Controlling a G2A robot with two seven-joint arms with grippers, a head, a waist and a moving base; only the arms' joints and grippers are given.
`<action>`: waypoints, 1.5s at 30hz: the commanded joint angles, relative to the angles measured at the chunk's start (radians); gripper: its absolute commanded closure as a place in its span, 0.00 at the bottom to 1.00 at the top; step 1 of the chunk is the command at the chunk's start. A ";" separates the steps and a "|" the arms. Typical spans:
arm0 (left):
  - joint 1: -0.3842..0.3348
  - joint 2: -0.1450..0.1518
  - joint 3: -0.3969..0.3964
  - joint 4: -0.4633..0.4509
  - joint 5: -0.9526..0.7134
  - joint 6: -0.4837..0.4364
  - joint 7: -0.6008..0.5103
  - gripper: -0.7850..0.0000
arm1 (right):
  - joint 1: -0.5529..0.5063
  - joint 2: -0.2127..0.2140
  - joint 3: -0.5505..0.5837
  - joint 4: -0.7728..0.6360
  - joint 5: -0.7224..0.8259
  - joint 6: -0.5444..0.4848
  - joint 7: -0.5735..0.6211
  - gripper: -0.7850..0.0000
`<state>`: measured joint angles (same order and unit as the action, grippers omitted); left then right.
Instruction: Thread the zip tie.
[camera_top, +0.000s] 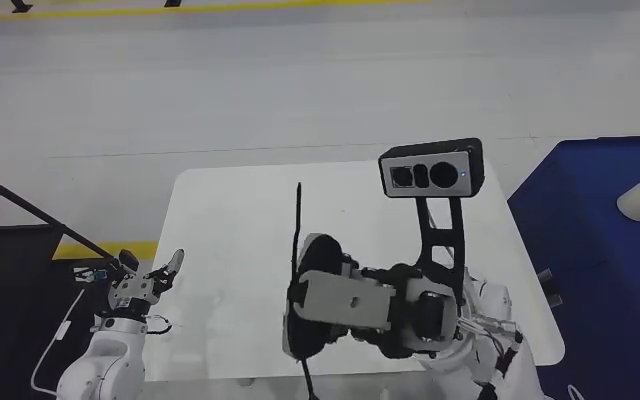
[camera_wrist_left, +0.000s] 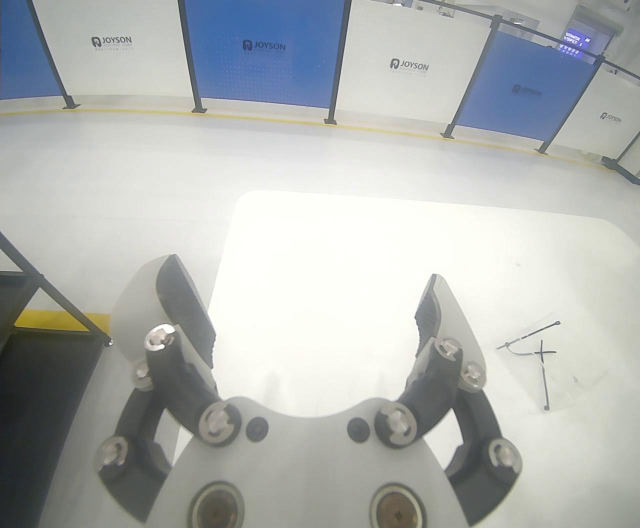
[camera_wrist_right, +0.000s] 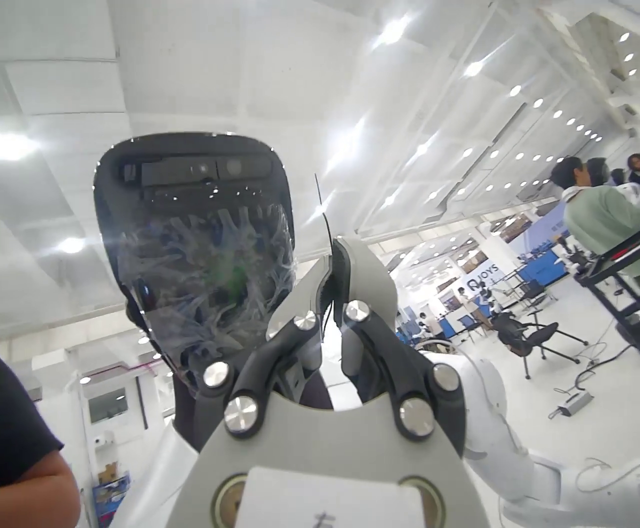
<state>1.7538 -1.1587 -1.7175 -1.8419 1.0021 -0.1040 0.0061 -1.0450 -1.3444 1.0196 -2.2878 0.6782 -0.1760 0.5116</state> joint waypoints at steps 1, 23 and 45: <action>0.000 0.000 0.000 0.000 0.000 0.000 0.000 0.00 | -0.025 0.008 0.063 0.000 -0.024 0.032 0.010 1.00; 0.006 0.002 0.012 -0.026 -0.062 -0.050 -0.119 0.00 | -0.194 0.078 0.450 0.031 -0.382 0.237 0.234 1.00; -0.009 0.042 -0.089 -0.269 -0.948 -0.142 -1.092 0.00 | -0.231 0.131 0.389 0.136 -0.753 0.075 0.619 1.00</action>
<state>1.7533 -1.1184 -1.7919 -2.1108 0.3205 -0.2501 -1.0356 -1.2733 -1.2165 1.4241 -2.1579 -0.0616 -0.0957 1.0998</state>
